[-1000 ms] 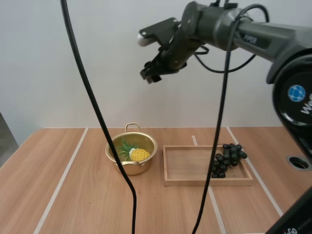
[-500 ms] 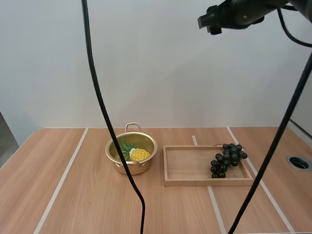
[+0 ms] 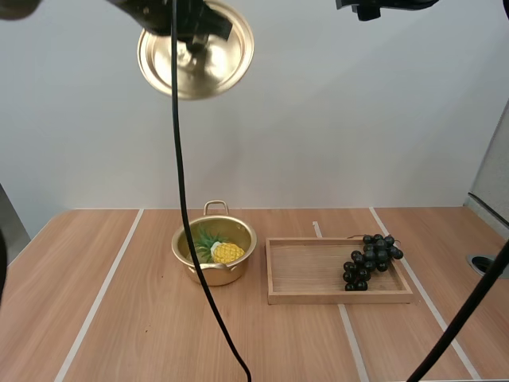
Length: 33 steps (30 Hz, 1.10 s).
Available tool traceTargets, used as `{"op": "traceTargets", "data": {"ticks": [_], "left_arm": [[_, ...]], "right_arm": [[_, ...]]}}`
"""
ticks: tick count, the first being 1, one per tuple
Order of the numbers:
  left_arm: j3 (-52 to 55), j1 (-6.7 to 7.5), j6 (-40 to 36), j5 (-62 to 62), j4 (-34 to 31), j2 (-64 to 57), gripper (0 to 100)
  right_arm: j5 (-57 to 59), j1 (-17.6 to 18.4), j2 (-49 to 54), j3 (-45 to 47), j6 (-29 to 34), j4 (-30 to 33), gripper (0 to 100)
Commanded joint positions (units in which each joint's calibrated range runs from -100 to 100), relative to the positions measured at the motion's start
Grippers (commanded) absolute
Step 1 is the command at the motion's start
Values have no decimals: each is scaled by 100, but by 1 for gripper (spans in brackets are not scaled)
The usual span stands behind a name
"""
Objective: Open the pot, put the pineapple inside, and close it
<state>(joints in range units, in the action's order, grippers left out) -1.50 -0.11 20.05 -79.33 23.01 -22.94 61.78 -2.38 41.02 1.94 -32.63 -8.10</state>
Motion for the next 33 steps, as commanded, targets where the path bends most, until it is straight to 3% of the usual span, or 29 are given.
{"op": "traceTargets", "data": {"ticks": [1,11,22,33], "left_arm": [[569,4,31,32,-58,89,0],[1585,4,431,30,-72,726,0],[1994,4,574,-1186,-153,1506,0],[2887,4,1117,-270,-84,1863,0]], "right_arm": [[-83,-23,80,3,24,147,100],[-33,-23,80,3,287,159,100],[151,-23,80,3,285,159,100],[151,-23,80,3,285,159,100]]}}
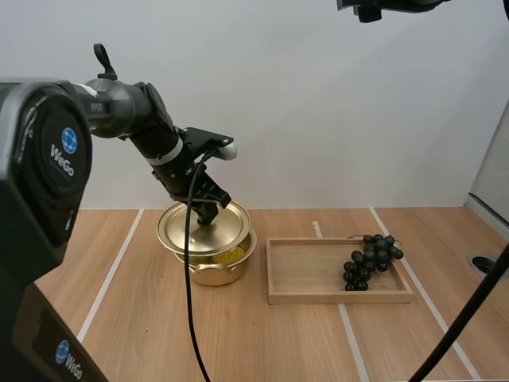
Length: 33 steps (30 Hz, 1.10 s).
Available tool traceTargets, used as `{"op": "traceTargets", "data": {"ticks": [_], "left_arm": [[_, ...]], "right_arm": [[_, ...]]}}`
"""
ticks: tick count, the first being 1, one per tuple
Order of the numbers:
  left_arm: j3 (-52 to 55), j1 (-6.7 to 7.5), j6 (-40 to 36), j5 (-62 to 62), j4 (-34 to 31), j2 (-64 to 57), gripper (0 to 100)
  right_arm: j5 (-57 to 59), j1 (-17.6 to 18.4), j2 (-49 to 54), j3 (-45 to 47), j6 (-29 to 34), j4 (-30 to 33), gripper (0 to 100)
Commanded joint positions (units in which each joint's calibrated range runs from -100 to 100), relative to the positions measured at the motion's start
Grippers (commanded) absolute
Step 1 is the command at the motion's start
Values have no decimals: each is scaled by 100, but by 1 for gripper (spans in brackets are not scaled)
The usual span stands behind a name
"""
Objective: Open the pot, put the pineapple inside, and close it
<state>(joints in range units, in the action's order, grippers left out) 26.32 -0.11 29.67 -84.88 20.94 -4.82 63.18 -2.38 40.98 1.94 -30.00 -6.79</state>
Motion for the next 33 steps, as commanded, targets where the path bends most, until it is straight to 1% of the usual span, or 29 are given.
{"op": "traceTargets", "data": {"ticks": [1,4,8,18,33], "left_arm": [[134,4,263,327,209,108,0],[139,4,472,537,529,267,0],[139,4,580,935,720,460,0],[139,4,679,940,729,877,0],[139,4,903,1210,710,941,0]], "right_arm": [[10,-23,84,3,22,29,100],[11,-23,84,3,22,7,100],[11,-23,84,3,22,-4,100],[11,-23,84,3,22,-4,100],[11,-23,84,3,22,-4,100]]}}
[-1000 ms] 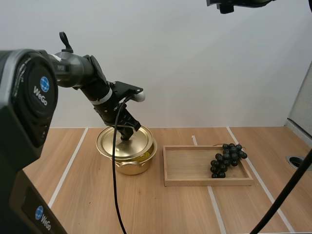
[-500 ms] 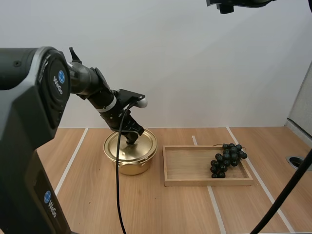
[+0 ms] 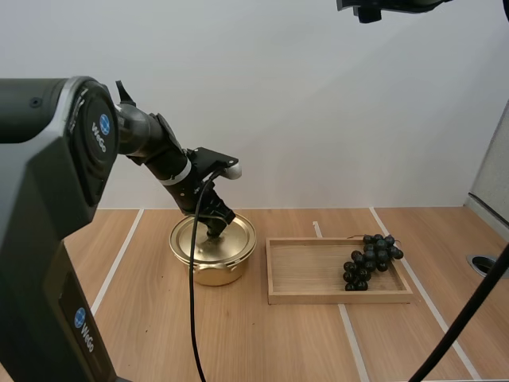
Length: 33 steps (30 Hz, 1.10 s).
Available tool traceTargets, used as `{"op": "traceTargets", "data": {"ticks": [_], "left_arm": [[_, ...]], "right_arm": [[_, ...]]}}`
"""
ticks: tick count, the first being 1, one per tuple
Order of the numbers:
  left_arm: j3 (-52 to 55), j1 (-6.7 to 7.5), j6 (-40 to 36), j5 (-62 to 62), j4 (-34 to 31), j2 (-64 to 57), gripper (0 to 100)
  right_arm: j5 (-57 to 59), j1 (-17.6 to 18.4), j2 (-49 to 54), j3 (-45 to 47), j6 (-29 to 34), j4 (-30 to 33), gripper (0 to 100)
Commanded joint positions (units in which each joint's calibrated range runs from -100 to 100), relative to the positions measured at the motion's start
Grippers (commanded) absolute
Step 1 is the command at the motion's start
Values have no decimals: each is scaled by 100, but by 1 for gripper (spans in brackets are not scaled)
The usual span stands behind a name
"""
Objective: Open the pot, put the pineapple inside, and close it
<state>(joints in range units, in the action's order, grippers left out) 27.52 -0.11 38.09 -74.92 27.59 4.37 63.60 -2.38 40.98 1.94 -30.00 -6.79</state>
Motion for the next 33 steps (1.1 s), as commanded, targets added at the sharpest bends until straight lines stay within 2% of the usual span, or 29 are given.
{"op": "traceTargets", "data": {"ticks": [1,3,6,8,9,12,13,15,19,27,31,33], "left_arm": [[19,4,61,214,57,21,0],[19,4,61,144,57,21,1],[19,4,61,-146,57,21,15],[19,4,61,-264,57,21,35],[19,4,85,-312,57,21,47],[19,4,195,-388,57,10,94],[-6,4,302,-482,57,-3,100],[-111,4,520,-867,81,-14,100],[-391,4,462,-966,193,-193,100],[-1318,4,184,694,257,-1195,100],[-1794,4,88,1669,622,-1820,100],[-2082,4,-33,1803,713,-2188,100]], "right_arm": [[-30,-23,84,3,22,-4,100],[-30,-23,84,3,22,-4,100],[-30,-23,84,3,22,-4,100],[-30,-23,84,3,22,-16,100],[-30,-23,84,3,22,-16,100],[-30,-23,84,3,22,-16,100],[-30,-23,84,3,22,-16,100],[-13,-23,84,3,22,-16,100],[89,-23,84,3,22,1,100],[-89,-23,99,3,22,452,100],[-149,-23,108,3,22,417,100],[-94,-23,108,3,22,174,100]]}}
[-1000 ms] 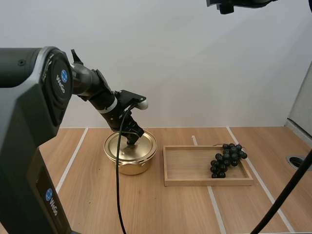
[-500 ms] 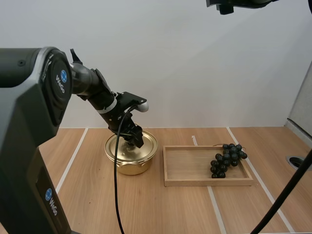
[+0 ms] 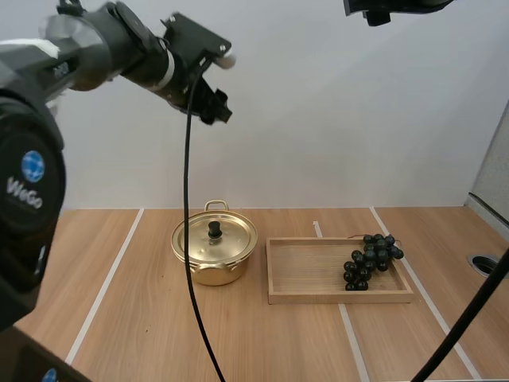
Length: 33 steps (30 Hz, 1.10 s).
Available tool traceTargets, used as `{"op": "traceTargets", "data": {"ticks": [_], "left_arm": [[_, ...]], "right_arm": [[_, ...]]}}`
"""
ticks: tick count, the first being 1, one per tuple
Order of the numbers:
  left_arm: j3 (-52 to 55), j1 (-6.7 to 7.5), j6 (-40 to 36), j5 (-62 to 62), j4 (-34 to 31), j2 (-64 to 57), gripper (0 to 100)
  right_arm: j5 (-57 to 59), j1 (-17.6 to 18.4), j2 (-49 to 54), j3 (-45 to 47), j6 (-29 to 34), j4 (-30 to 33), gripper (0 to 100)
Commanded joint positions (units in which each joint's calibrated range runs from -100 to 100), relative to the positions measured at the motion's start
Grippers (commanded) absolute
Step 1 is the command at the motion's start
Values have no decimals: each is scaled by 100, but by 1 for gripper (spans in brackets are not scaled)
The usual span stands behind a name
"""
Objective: Open the pot, put the pineapple inside, and close it
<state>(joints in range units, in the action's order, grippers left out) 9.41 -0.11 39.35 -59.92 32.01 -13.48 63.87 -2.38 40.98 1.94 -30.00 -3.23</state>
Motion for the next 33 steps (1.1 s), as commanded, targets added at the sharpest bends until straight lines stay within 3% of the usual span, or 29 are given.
{"op": "traceTargets", "data": {"ticks": [1,8,10,14,20,25,33], "left_arm": [[-420,4,-223,303,301,-600,100],[-1412,-34,-640,553,380,-1929,100],[-1397,-97,-1339,852,370,-2431,100],[-973,-133,-1980,2151,183,-3325,100],[526,-133,-2173,3445,-140,-4749,100],[2117,-133,-2319,4179,-67,-5901,100],[4616,-133,-2343,4449,-171,-7610,100]], "right_arm": [[-80,-23,108,3,22,-304,100],[-596,-23,147,3,33,-678,100],[-636,-23,219,3,362,-785,100],[-1303,-23,452,168,976,-747,100],[-3350,-23,1363,1608,986,-393,100],[-5474,-23,2488,3436,986,-290,100],[-5881,-16,3111,5778,986,-368,100]]}}
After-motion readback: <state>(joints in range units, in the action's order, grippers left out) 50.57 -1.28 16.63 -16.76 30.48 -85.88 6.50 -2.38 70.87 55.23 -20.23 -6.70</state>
